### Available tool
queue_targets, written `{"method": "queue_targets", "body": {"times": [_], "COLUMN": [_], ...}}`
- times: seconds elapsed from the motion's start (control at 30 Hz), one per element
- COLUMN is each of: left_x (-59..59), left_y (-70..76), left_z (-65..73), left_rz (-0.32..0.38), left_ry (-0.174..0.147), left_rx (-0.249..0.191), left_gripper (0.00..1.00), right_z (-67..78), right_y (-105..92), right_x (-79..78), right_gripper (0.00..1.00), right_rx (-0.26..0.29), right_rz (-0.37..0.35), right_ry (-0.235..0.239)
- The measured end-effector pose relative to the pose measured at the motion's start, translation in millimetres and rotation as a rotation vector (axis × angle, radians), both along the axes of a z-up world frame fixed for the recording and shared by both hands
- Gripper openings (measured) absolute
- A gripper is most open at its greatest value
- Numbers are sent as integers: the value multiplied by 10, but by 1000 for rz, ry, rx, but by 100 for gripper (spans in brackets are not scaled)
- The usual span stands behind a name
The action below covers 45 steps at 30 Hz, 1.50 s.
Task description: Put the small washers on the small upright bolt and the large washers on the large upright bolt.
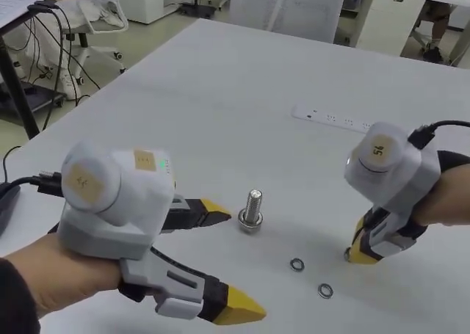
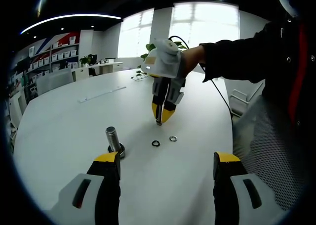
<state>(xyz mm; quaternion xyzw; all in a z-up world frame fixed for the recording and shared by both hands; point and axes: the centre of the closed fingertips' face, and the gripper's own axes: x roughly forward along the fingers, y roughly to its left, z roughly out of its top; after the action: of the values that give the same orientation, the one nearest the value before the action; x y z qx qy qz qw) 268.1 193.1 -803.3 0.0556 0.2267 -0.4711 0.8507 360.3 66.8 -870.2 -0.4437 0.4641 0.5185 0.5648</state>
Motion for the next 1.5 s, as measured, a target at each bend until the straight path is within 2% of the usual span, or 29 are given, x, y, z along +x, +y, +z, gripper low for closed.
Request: {"method": "queue_targets", "body": {"times": [0.33, 0.8, 1.2, 1.5], "left_x": [-7, -18, -29, -37], "left_y": [-11, -12, -27, -50], "left_z": [8, 23, 18, 48], "left_rz": [-3, -9, -20, -25], "left_ry": [-2, -6, -6, -14], "left_rx": [1, 1, 5, 5], "left_gripper": [77, 77, 77, 77], "right_z": [63, 83, 65, 83], "right_y": [-25, -254, -386, -339], "right_x": [-33, -86, -274, -431], "right_gripper": [21, 28, 29, 29], "right_rx": [18, 26, 16, 26], "right_rz": [-16, -79, -94, -81], "right_ry": [0, 2, 11, 15]}}
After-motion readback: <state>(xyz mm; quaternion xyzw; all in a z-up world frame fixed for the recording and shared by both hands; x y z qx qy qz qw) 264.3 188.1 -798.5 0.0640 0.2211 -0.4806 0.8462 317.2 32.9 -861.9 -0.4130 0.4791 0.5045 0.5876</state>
